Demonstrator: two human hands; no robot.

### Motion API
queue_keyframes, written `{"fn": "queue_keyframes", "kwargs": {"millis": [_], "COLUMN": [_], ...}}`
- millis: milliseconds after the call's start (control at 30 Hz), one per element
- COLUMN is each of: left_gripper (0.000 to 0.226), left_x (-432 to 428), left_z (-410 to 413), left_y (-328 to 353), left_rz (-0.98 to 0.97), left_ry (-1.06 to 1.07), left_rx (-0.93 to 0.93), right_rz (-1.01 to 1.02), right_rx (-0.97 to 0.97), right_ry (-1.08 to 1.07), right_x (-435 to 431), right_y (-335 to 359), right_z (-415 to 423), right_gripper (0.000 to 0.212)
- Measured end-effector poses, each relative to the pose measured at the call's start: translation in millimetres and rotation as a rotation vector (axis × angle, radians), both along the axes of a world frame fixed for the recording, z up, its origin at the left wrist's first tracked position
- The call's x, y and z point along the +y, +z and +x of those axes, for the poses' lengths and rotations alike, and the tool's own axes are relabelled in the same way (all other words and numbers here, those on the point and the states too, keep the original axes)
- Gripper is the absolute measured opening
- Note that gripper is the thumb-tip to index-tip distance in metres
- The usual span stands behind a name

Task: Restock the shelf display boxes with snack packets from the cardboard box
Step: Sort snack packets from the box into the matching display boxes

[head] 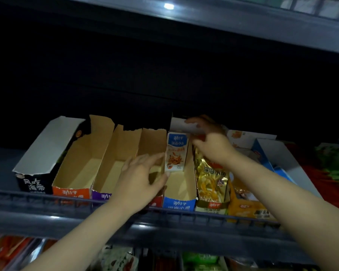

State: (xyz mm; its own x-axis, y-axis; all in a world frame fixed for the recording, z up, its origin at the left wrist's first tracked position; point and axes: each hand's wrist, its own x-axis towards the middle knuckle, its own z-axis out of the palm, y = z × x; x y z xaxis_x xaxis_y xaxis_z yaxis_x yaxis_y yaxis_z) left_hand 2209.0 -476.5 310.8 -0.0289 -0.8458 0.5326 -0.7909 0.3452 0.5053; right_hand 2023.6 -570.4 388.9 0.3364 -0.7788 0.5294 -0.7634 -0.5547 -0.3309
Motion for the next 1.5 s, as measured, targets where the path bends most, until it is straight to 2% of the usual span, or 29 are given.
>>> {"fn": "queue_keyframes", "kwargs": {"millis": [133, 200, 400, 500, 600, 700, 767, 867, 933, 1067, 1133, 1233, 1300, 1400, 1500], "left_gripper": [0.049, 0.044, 0.032, 0.032, 0.044, 0.057, 0.066, 0.071, 0.069, 0.070, 0.070, 0.069, 0.068, 0.066, 0.064], "left_x": [37, 62, 144, 178, 204, 223, 235, 251, 256, 256, 256, 252, 249, 244, 240], "left_z": [-5, -9, -33, -45, -55, -61, -62, -62, -56, -38, -35, -35, -35, -38, -41], "left_y": [-11, -26, -98, -150, -206, -259, -286, -310, -321, -342, -348, -353, -354, -353, -351], "left_rz": [-0.099, -0.115, -0.038, 0.136, 0.335, 0.666, 0.858, 0.967, 0.977, 0.984, 0.996, 0.986, 0.992, 1.009, 1.000], "left_ry": [-0.093, -0.096, -0.160, -0.202, -0.201, -0.144, -0.109, -0.101, -0.094, -0.066, -0.049, -0.024, -0.024, -0.026, -0.028], "left_rx": [0.093, 0.155, 0.270, 0.250, 0.126, 0.046, -0.005, -0.103, -0.139, -0.168, -0.169, -0.180, -0.176, -0.143, -0.135], "right_rz": [-0.029, -0.011, 0.243, 0.465, 0.747, 1.067, 1.296, 1.500, 1.524, 1.582, 1.558, 1.390, 1.260, 1.130, 1.150], "right_rx": [-0.162, -0.179, -0.267, -0.318, -0.347, -0.391, -0.433, -0.461, -0.374, -0.144, 0.040, 0.544, 0.761, 0.984, 0.996], "right_ry": [0.130, 0.159, 0.145, 0.073, -0.047, -0.241, -0.403, -0.501, -0.433, -0.371, -0.341, -0.201, -0.121, -0.042, -0.066], "right_x": [71, 111, 226, 270, 305, 331, 344, 363, 366, 360, 356, 353, 352, 348, 336], "right_y": [-12, -30, -112, -171, -250, -334, -376, -420, -450, -530, -547, -524, -524, -521, -502], "right_z": [-31, -48, -87, -96, -106, -114, -114, -116, -121, -137, -136, -127, -126, -121, -116], "right_gripper": [0.032, 0.032, 0.029, 0.031, 0.026, 0.024, 0.033, 0.021, 0.018, 0.029, 0.030, 0.034, 0.039, 0.039, 0.030]}}
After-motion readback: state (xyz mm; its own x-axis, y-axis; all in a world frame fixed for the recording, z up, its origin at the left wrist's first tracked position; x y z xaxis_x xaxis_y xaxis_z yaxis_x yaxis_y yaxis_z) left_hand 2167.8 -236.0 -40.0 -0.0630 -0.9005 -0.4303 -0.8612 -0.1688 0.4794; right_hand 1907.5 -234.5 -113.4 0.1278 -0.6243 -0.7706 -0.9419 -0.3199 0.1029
